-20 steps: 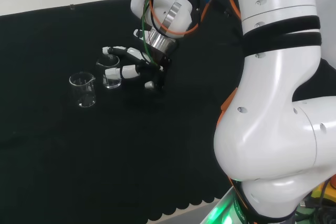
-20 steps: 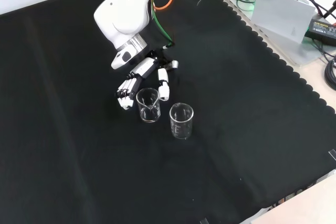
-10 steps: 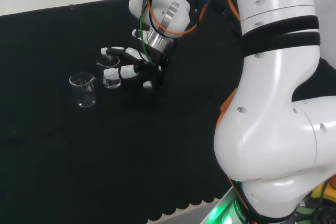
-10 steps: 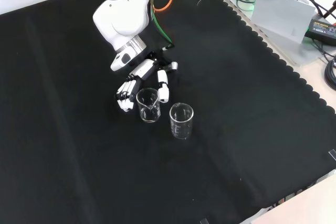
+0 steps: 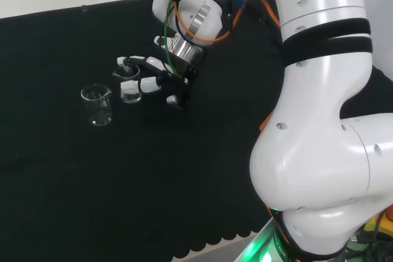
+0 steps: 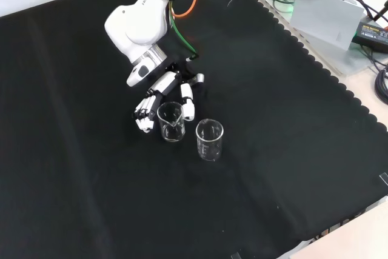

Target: Pick up the beaker on the right.

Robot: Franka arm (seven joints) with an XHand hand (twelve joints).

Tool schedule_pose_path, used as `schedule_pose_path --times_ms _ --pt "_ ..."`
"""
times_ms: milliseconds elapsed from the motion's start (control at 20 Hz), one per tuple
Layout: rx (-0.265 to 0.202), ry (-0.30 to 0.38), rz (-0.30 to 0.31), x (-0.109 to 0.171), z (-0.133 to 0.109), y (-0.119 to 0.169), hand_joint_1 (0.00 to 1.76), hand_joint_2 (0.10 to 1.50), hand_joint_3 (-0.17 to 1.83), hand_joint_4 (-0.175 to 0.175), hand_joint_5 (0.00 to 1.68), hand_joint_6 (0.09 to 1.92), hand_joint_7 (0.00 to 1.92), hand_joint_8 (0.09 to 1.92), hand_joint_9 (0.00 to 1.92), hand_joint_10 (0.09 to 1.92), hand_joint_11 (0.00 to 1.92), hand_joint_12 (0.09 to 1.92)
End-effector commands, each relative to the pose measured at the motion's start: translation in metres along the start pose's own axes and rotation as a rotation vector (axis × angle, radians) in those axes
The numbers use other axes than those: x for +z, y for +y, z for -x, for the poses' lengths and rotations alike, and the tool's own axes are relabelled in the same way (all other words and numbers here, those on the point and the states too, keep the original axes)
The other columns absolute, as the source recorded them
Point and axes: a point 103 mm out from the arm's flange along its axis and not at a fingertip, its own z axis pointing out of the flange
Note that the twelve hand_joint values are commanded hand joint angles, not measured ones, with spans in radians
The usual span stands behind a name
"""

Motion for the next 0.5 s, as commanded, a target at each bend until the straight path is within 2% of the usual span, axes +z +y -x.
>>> schedule_pose_path --times_ms 50,350,450,500 --pt "-0.007 0.018 -0.004 0.0008 -0.0005 0.001 0.82 0.9 -0.17 -0.105 0.34 0.09 0.23 0.72 0.29 0.72 0.0 1.1" --pt "-0.024 0.017 0.013 0.0002 -0.0039 0.0024 0.85 0.9 -0.17 -0.101 0.38 0.09 0.3 0.72 0.37 0.7 0.0 1.14" --pt "-0.031 0.002 0.028 -0.0008 -0.0069 0.0031 0.92 0.92 -0.17 -0.091 0.51 0.1 0.49 0.71 0.54 0.67 0.0 1.25" --pt "-0.032 -0.004 0.036 -0.0015 -0.0082 0.0033 0.97 0.94 -0.17 -0.083 0.6 0.23 0.61 0.69 0.64 0.65 0.03 1.3"
